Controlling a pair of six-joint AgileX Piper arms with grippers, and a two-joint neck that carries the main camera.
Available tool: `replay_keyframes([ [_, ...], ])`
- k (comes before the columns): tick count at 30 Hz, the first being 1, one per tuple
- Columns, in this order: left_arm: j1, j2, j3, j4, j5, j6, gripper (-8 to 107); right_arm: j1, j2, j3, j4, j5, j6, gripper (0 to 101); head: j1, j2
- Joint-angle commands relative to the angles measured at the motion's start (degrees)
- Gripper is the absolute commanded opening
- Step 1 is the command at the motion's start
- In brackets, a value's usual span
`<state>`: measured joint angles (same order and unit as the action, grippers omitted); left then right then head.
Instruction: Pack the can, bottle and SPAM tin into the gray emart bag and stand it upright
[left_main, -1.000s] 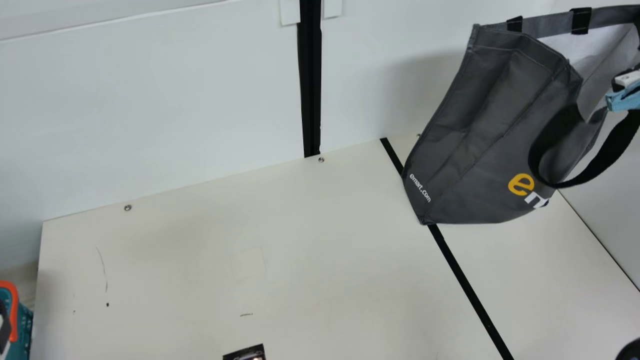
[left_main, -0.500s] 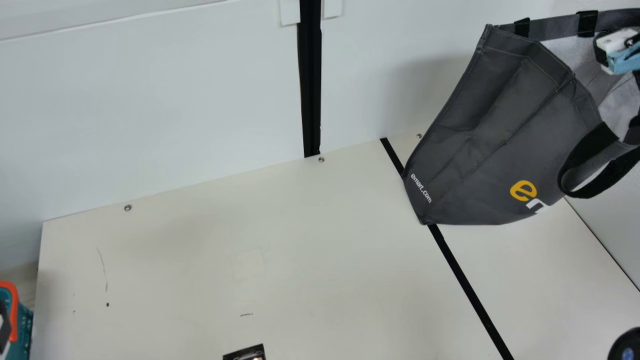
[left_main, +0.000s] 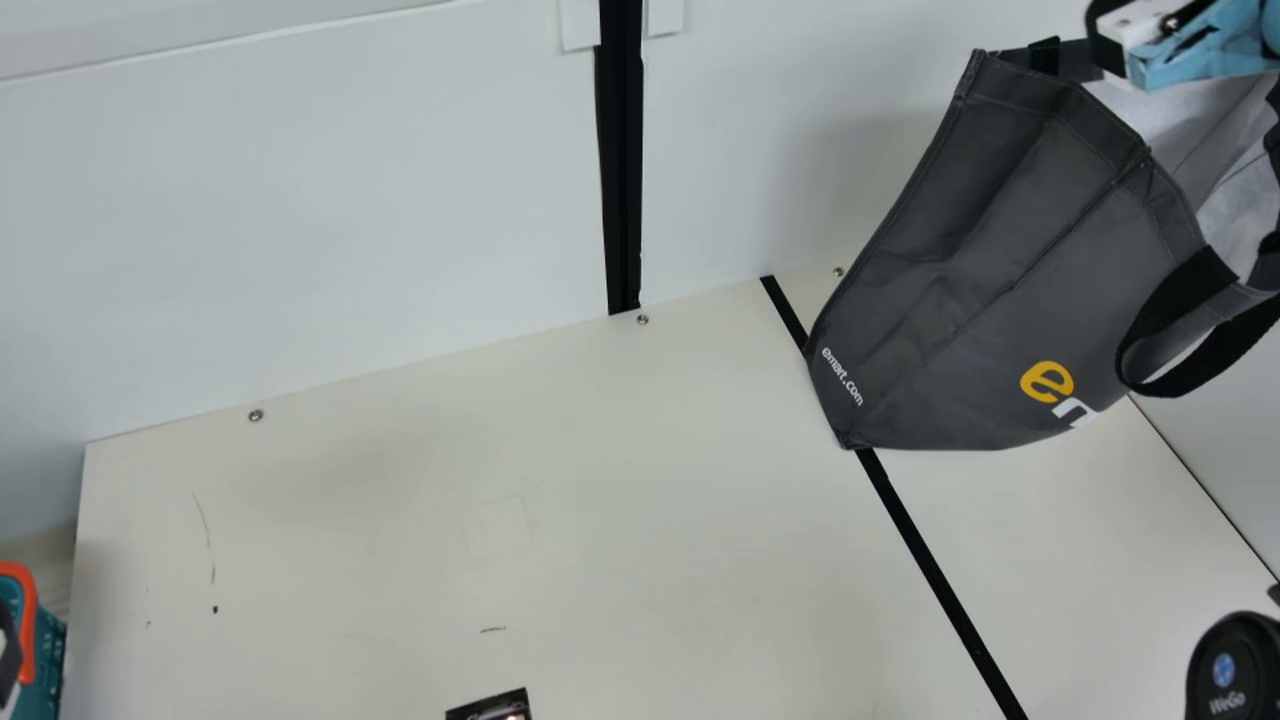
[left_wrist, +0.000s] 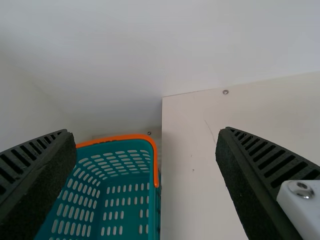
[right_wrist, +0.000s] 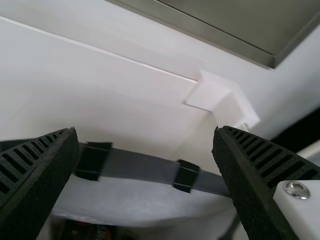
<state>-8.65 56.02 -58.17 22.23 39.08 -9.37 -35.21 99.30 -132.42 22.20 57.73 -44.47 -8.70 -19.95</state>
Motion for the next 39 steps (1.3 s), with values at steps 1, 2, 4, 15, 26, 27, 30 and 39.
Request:
replay_keyframes([
  [1, 0.0, 0.0, 0.0, 0.0, 0.0, 0.0, 90, 1.3, 0.2, -0.2, 0.9, 0.5, 0.2, 95, -1.3, 0.0],
  [2, 0.0, 0.0, 0.0, 0.0, 0.0, 0.0, 90, 2.0, 0.4, -0.2, 1.3, 0.6, 0.3, 95, -1.3, 0.0],
  [4, 0.0, 0.0, 0.0, 0.0, 0.0, 0.0, 90, 3.5, 0.6, -0.2, 1.9, 0.9, 0.5, 95, -1.3, 0.0],
  [15, 0.0, 0.0, 0.0, 0.0, 0.0, 0.0, 90, 13.8, 0.5, 2.0, 1.9, 0.6, 2.1, 95, -1.3, 0.0],
  [26, 0.0, 0.0, 0.0, 0.0, 0.0, 0.0, 90, 24.8, -1.3, 9.2, 0.2, -1.3, 4.6, 95, -1.3, 0.0],
  [27, 0.0, 0.0, 0.0, 0.0, 0.0, 0.0, 90, 25.7, -1.6, 10.1, 0.1, -1.5, 4.8, 95, -1.3, 0.0],
  [30, 0.0, 0.0, 0.0, 0.0, 0.0, 0.0, 90, 28.3, -2.4, 13.3, 0.0, -2.4, 5.6, 95, -1.3, 0.0],
  [39, 0.0, 0.0, 0.0, 0.0, 0.0, 0.0, 90, 34.5, -5.4, 24.5, 0.0, -6.0, 7.8, 95, -1.3, 0.0],
])
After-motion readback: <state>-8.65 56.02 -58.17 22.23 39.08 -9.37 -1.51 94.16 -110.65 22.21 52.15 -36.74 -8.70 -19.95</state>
